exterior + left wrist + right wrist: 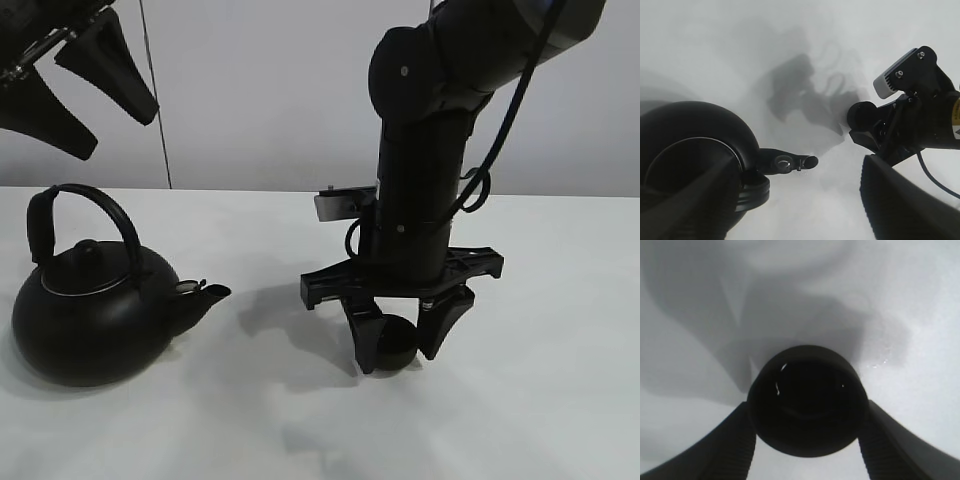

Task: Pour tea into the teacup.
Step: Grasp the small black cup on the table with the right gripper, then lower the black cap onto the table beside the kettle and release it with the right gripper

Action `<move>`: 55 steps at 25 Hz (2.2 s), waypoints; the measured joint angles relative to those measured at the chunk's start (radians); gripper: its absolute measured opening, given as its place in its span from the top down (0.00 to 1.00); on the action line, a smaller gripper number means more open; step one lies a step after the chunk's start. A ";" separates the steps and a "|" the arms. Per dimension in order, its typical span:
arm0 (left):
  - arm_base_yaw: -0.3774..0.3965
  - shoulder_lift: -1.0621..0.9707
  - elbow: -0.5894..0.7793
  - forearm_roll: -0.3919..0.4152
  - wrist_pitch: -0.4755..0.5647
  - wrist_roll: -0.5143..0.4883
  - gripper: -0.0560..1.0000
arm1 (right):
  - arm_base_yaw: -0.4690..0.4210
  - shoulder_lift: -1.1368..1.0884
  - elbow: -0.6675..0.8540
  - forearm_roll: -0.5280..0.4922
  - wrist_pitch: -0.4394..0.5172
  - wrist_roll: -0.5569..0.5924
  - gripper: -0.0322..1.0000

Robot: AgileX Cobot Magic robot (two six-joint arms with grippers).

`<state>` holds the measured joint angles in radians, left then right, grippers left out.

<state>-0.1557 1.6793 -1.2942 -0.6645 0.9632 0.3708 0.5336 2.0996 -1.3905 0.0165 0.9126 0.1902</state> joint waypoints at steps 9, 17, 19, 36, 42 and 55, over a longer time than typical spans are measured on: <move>0.000 0.000 0.000 0.000 0.000 0.000 0.48 | 0.000 -0.046 -0.031 0.030 0.000 0.000 0.58; 0.000 0.000 0.000 0.000 0.000 0.000 0.48 | 0.000 -0.088 -0.106 0.136 -0.013 0.000 0.58; 0.000 0.000 0.000 0.000 0.000 0.000 0.48 | 0.003 -0.088 -0.106 0.149 -0.024 0.000 0.58; 0.000 0.000 0.000 0.000 -0.002 0.000 0.48 | 0.089 0.017 -0.106 0.157 -0.102 -0.004 0.58; 0.000 0.000 0.000 0.000 -0.002 0.000 0.48 | 0.089 0.042 -0.109 0.181 -0.151 -0.004 0.58; 0.000 0.000 0.000 0.000 -0.003 0.000 0.48 | 0.089 0.067 -0.110 0.198 -0.155 -0.030 0.58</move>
<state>-0.1557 1.6793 -1.2942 -0.6645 0.9603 0.3708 0.6227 2.1665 -1.5001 0.2144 0.7572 0.1598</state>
